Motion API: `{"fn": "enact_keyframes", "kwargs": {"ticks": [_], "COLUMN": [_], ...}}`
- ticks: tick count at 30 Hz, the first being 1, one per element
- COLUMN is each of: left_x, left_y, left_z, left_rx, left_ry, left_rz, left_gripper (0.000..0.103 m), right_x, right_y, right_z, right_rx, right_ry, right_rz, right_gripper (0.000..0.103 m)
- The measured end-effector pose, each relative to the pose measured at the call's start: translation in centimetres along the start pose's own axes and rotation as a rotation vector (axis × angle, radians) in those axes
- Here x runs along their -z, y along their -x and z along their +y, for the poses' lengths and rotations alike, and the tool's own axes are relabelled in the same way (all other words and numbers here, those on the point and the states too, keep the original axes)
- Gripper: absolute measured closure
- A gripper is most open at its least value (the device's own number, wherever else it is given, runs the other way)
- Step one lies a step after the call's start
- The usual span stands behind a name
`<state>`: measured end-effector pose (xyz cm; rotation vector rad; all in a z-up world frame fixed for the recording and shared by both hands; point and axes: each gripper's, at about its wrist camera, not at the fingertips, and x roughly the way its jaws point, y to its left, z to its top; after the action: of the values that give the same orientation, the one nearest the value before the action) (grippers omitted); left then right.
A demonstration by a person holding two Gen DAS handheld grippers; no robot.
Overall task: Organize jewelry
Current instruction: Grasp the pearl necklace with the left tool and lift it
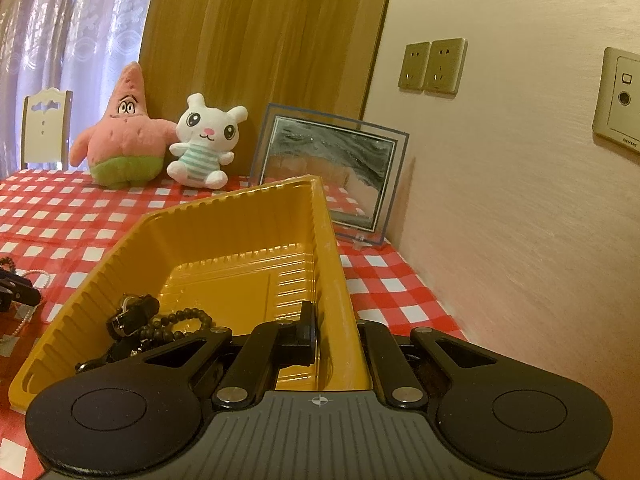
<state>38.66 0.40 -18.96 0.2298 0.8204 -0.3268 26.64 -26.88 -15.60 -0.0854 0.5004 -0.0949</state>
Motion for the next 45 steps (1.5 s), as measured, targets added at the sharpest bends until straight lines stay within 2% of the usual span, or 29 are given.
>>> {"fn": "enact_keyframes", "kwargs": {"ticks": [7, 10, 13, 17, 45], "left_x": [0.0, -0.1, -0.1, 0.0, 0.1], "left_y": [-0.2, 0.0, 0.1, 0.3, -0.4], "left_z": [0.1, 0.0, -0.1, -0.3, -1.0], "left_rx": [-0.002, 0.001, 0.002, -0.018, -0.022], "left_ry": [-0.008, -0.022, -0.025, -0.033, -0.129], "left_rz": [0.0, -0.006, -0.007, -0.01, -0.011], "left_gripper": [0.095, 0.103, 0.103, 0.094, 0.093], "right_x": [0.1, 0.1, 0.1, 0.1, 0.1], "right_y": [-0.4, -0.4, -0.4, -0.4, -0.3], "right_z": [0.1, 0.1, 0.1, 0.1, 0.2], "right_rx": [-0.001, -0.001, -0.002, -0.002, -0.001], "right_ry": [-0.002, -0.002, -0.002, -0.002, -0.002], "right_rz": [0.006, 0.006, 0.006, 0.007, 0.008], "right_gripper": [0.098, 0.098, 0.098, 0.098, 0.098]}}
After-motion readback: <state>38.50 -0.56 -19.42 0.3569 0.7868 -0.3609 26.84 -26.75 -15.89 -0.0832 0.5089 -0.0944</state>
